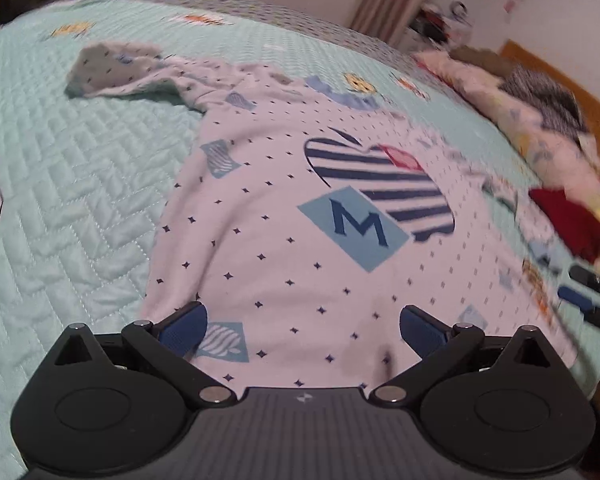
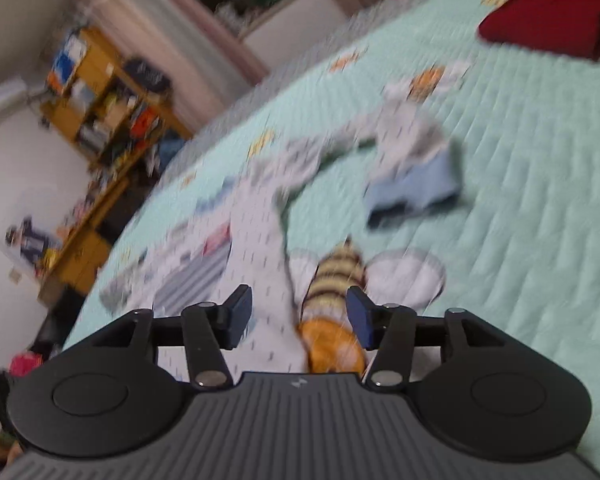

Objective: Fold clothes

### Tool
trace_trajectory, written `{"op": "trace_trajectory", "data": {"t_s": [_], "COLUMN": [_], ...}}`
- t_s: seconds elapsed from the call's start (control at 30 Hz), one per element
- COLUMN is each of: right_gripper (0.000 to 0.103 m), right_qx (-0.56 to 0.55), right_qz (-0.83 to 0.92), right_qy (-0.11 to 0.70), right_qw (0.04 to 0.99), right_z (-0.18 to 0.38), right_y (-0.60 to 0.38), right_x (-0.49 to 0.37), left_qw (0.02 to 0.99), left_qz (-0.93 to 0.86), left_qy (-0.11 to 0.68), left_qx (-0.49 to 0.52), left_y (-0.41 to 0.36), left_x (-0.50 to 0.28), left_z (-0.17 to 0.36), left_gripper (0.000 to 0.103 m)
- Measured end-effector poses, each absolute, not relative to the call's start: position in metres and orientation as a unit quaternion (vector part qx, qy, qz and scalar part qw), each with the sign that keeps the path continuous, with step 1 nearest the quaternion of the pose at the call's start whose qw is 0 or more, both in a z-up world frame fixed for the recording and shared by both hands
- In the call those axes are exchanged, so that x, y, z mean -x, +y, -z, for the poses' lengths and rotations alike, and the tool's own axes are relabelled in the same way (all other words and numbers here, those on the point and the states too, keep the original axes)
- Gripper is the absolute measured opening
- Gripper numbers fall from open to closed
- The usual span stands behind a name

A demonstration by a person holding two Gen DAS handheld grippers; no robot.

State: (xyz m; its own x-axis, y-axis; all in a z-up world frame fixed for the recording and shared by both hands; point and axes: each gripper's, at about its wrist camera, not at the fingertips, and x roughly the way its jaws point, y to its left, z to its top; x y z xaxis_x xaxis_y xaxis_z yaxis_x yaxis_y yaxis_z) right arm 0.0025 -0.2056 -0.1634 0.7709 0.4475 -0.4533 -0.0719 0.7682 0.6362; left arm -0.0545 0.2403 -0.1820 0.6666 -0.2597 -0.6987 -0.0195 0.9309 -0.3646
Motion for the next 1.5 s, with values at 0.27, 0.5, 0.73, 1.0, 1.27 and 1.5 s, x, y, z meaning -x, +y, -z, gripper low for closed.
{"op": "trace_trajectory", "data": {"t_s": [0.27,0.5,0.73,1.0,1.27,1.5], "right_gripper": [0.074,0.074,0.074,0.074,0.074,0.046], "right_qx": [-0.329,-0.305,0.001,-0.029,-0.256,-0.188], "right_qz": [-0.136,-0.097,-0.063,-0.02,0.026,-0.01], "right_qy": [0.333,0.296,0.276,0.289,0.267,0.291], "right_qw": [0.873,0.9,0.959,0.957,0.929,0.938], "right_z": [0.191,0.163,0.141,0.156,0.178,0.185], "right_y": [-0.223,-0.222,-0.188,-0.197,-0.269,-0.253], "right_x": [-0.003,-0.001,-0.014,-0.041,-0.032,-0.059], "left_qw": [0.889,0.876,0.876,0.872,0.874,0.875], "left_qz": [0.072,0.059,0.041,0.017,0.043,0.072], "left_qy": [0.399,0.4,0.405,0.417,0.408,0.397], "left_qx": [0.213,0.261,0.257,0.256,0.262,0.269], "left_y": [0.25,0.259,0.261,0.267,0.248,0.229], "left_x": [0.054,0.048,0.055,0.066,0.035,0.003], "left_z": [0.182,0.168,0.161,0.157,0.162,0.168], "left_gripper": [0.102,0.102,0.102,0.102,0.102,0.102]}}
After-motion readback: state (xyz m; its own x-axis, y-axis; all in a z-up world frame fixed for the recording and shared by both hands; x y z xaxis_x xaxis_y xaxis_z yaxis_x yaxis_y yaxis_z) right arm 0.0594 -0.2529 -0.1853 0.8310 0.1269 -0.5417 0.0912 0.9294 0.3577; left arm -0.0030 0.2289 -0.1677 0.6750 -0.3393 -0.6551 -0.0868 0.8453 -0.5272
